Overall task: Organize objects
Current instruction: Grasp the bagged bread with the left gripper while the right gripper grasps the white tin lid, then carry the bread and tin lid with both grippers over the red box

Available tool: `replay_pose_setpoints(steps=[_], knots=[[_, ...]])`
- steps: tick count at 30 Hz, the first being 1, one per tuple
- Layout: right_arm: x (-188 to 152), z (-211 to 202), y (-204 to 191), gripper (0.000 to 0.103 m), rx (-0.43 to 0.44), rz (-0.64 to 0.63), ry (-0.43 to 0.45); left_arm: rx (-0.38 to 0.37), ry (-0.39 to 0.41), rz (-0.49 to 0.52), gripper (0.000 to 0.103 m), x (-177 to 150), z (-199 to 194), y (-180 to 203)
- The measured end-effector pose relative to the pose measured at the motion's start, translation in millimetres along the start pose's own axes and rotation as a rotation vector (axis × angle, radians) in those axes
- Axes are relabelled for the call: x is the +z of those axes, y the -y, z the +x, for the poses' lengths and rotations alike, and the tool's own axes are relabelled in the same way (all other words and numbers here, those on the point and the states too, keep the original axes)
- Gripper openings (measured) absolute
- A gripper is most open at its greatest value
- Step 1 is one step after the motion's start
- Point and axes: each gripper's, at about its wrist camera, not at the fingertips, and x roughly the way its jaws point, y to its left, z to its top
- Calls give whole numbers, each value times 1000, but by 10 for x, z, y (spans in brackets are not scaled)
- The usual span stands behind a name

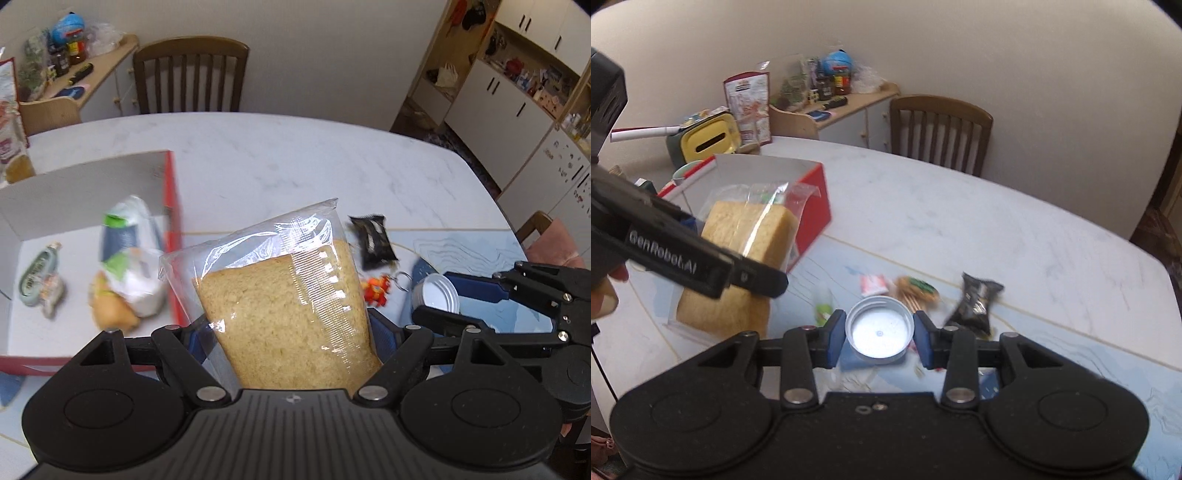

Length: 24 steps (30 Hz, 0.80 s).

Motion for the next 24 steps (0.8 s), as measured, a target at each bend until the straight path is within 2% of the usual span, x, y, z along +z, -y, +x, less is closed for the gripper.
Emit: replay_pose_setpoints(steps=[12, 20, 24], knots=[[544, 187, -736, 38, 73, -57, 6, 31, 37, -49, 83, 106, -366, -1008], [970, 426, -1257, 38, 74, -121, 35, 110, 79, -45, 83, 262, -406, -1677], [1145, 614, -1466, 38, 70, -137, 30, 153, 74, -41, 83, 324, -333, -1966]])
